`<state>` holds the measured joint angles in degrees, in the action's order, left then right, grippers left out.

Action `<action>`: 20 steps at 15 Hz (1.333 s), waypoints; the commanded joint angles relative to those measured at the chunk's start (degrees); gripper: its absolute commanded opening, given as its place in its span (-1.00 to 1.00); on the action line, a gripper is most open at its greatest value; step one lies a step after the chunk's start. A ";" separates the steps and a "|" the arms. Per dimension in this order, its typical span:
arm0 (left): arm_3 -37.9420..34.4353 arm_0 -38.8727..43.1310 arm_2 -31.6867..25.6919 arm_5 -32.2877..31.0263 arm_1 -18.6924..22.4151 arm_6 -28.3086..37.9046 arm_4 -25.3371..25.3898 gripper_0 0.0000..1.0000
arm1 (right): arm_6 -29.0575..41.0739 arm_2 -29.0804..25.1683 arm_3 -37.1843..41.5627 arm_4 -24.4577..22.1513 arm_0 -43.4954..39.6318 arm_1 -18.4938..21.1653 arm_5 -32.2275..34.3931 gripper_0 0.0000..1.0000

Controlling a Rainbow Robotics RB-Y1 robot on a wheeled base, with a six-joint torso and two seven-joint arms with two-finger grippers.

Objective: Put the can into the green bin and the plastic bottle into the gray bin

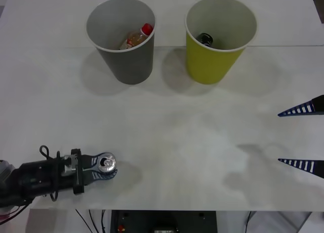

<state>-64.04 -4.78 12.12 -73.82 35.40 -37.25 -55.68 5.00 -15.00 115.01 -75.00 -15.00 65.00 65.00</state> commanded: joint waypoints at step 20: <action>-55.58 -1.64 -12.12 3.24 -7.18 76.36 -57.08 -1.00 | 0.00 0.00 -0.01 0.00 0.00 0.00 0.00 1.00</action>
<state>-118.70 -6.07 -0.24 -69.91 29.11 37.56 -110.97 5.00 -15.00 115.01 -75.00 -15.00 65.00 65.00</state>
